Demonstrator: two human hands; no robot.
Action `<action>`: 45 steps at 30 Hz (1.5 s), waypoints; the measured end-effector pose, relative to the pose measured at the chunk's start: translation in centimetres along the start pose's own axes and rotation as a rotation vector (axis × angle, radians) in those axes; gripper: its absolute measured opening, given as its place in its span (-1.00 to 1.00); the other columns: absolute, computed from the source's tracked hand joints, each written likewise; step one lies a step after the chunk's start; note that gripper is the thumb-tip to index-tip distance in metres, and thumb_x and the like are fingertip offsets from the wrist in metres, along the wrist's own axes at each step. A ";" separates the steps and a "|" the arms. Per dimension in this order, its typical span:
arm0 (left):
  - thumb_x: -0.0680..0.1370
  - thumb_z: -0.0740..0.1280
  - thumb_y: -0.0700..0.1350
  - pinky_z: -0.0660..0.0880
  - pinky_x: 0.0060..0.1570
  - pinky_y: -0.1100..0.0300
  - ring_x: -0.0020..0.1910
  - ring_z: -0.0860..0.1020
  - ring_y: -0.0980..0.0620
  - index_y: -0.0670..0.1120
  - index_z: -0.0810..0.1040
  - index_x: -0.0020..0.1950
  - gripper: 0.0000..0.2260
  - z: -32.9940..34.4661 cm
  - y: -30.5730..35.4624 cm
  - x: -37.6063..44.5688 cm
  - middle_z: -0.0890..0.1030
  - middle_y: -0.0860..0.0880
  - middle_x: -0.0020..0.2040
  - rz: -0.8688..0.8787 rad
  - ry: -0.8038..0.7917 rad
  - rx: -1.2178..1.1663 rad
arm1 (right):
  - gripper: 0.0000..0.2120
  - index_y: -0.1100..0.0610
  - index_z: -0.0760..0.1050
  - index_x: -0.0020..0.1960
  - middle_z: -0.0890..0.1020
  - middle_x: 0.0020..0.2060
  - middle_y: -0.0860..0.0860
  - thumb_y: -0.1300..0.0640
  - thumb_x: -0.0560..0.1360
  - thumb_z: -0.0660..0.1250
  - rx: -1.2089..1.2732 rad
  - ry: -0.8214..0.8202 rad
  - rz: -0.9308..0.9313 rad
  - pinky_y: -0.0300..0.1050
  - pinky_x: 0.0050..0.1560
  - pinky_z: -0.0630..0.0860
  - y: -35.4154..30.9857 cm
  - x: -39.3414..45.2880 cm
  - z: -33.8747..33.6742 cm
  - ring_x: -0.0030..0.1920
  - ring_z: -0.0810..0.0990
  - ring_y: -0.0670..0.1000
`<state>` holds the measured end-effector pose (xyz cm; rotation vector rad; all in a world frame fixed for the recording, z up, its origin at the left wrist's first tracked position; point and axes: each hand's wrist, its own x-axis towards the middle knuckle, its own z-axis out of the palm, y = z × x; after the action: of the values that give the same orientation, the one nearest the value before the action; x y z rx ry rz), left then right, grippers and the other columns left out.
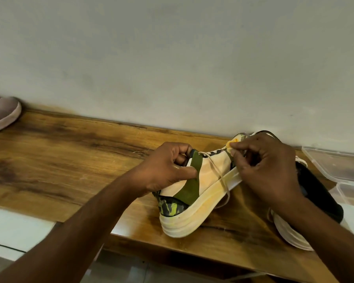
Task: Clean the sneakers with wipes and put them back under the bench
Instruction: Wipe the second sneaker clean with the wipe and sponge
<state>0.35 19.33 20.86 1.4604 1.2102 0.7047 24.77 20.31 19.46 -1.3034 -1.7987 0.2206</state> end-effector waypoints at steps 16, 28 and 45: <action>0.53 0.46 -0.32 0.64 -0.17 0.10 -0.22 0.72 0.01 -0.14 0.63 0.10 -0.82 0.0 0.4 0.0 0.77 -0.08 -0.14 0.018 -0.039 0.149 | -0.86 0.06 0.75 -0.01 0.68 -0.16 -0.10 0.21 0.44 0.56 0.000 -0.035 -0.043 -0.09 -0.21 0.61 -1.5 -1.7 0.6 -0.22 0.62 -0.13; 0.46 0.51 -0.29 0.43 -0.37 0.31 -0.46 0.53 0.22 -0.09 0.60 -0.04 -0.83 1.6 1.1 -0.4 0.68 0.07 -0.36 0.055 -0.016 0.250 | -0.85 0.07 0.75 -0.03 0.63 -0.19 -0.12 0.25 0.43 0.57 -0.093 -0.084 -0.062 -0.45 -0.17 0.42 -2.1 -1.3 0.5 -0.22 0.55 -0.24; 0.43 0.55 -0.24 0.40 -0.34 0.20 -0.47 0.45 0.14 -0.02 0.57 -0.15 -0.80 1.3 1.0 -0.7 0.60 0.03 -0.42 0.100 -0.022 0.325 | -0.82 0.05 0.77 -0.05 0.67 -0.23 -0.13 0.27 0.40 0.58 0.121 -0.220 -0.032 -0.34 -0.29 0.50 -3.2 -1.3 0.7 -0.28 0.61 -0.10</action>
<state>1.61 18.28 21.61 1.8023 1.2846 0.5742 22.14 18.05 20.22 -1.2012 -1.9555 0.4634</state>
